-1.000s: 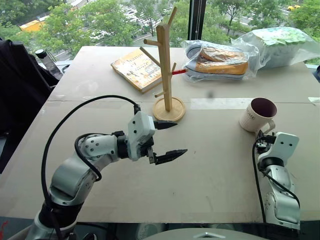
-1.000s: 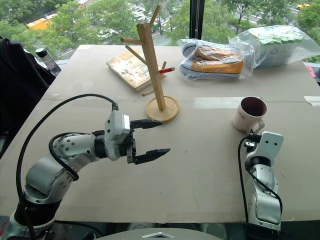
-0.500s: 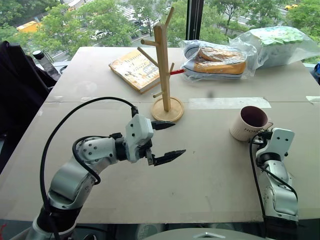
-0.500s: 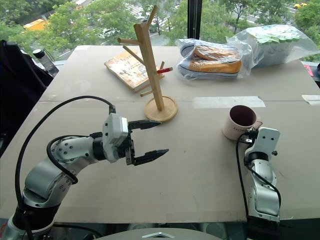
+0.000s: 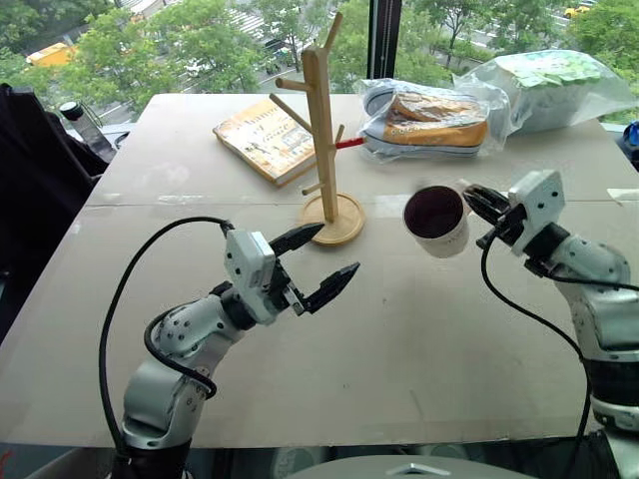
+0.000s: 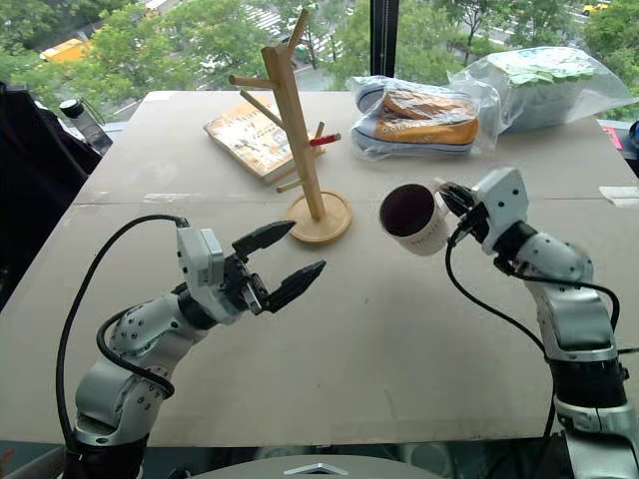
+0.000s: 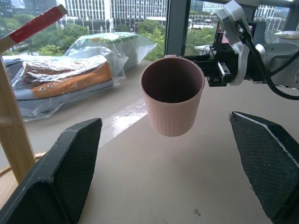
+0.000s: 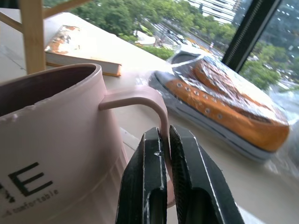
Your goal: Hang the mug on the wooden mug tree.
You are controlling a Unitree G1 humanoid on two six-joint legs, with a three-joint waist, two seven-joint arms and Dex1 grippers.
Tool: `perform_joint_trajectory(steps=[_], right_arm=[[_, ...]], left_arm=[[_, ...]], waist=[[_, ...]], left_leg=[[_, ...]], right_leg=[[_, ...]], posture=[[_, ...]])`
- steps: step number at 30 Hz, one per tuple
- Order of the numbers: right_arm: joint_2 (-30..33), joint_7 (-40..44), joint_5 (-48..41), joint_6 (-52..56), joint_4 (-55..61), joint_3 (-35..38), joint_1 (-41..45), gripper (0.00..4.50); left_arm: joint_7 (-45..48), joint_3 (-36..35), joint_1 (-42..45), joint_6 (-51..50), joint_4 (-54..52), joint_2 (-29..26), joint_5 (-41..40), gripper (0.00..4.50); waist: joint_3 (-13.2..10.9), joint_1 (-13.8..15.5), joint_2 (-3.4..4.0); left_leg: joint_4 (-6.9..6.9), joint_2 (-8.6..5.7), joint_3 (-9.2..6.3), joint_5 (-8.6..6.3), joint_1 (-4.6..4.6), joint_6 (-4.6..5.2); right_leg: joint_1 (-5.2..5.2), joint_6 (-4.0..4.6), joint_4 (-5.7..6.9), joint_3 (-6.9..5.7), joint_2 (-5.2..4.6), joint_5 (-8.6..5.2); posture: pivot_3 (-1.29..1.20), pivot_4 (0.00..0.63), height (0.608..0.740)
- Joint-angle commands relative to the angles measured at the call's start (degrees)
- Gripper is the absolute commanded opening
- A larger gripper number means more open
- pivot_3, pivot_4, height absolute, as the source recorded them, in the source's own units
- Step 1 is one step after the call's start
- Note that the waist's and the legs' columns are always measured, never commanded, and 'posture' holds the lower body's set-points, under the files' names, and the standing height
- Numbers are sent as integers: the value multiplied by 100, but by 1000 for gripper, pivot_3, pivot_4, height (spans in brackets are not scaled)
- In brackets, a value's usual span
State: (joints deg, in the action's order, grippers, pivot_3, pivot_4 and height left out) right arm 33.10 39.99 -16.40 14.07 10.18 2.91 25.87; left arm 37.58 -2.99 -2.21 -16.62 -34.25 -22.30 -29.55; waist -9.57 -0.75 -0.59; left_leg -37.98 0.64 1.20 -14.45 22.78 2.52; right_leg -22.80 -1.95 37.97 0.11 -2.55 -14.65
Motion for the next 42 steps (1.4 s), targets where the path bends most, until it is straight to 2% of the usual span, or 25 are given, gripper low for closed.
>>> perform_joint_trajectory(steps=[1,7,15,27,34,41,42], right_arm=[[-9,577,-123,-191,-494,-196,786,74],[-251,1201,-68,-582,-1601,-493,2023,74],[-589,1670,15,-917,-2261,-714,2772,74],[-850,1843,21,-985,-2278,-732,2955,74],[-1013,1669,230,-1230,-2668,-741,3229,74],[-1081,1566,22,-1062,-2575,-553,3294,74],[-1066,1625,-43,-985,-2515,-551,3274,308]], left_arm=[[-315,-15,-112,391,-247,277,106,4500],[-805,-31,-218,811,-369,593,444,4500],[-1018,158,-475,1103,-451,686,644,4500],[-1026,165,-527,1275,-351,668,701,4500],[-966,148,-452,1301,-302,607,684,4500],[-979,158,-428,1303,-292,579,688,4500],[-979,160,-422,1299,-293,577,688,4500]], waist=[[-2,8,-3],[-5,30,-7],[-6,11,-6],[-6,10,-5],[-7,-2,-4],[-7,3,-4],[-7,2,-4]], left_leg=[[0,0,0,0,0,0],[-4,-1,-2,-1,10,1],[-1,-1,-5,-2,11,3],[2,-1,-7,-3,13,3],[14,-1,-4,-3,14,3],[21,-2,-4,-3,40,3],[21,-2,-4,-3,44,3]], right_leg=[[0,0,0,0,0,0],[0,1,-4,-9,-14,1],[-1,2,-3,-17,-26,1],[-3,4,-5,-21,-38,2],[-14,7,-4,-18,-40,3],[-40,7,-6,-19,-41,3],[-44,7,-6,-19,-41,3]], posture=[[0,150,740],[0,150,740],[0,150,740],[0,150,740],[0,150,740],[0,150,740],[0,150,740]])
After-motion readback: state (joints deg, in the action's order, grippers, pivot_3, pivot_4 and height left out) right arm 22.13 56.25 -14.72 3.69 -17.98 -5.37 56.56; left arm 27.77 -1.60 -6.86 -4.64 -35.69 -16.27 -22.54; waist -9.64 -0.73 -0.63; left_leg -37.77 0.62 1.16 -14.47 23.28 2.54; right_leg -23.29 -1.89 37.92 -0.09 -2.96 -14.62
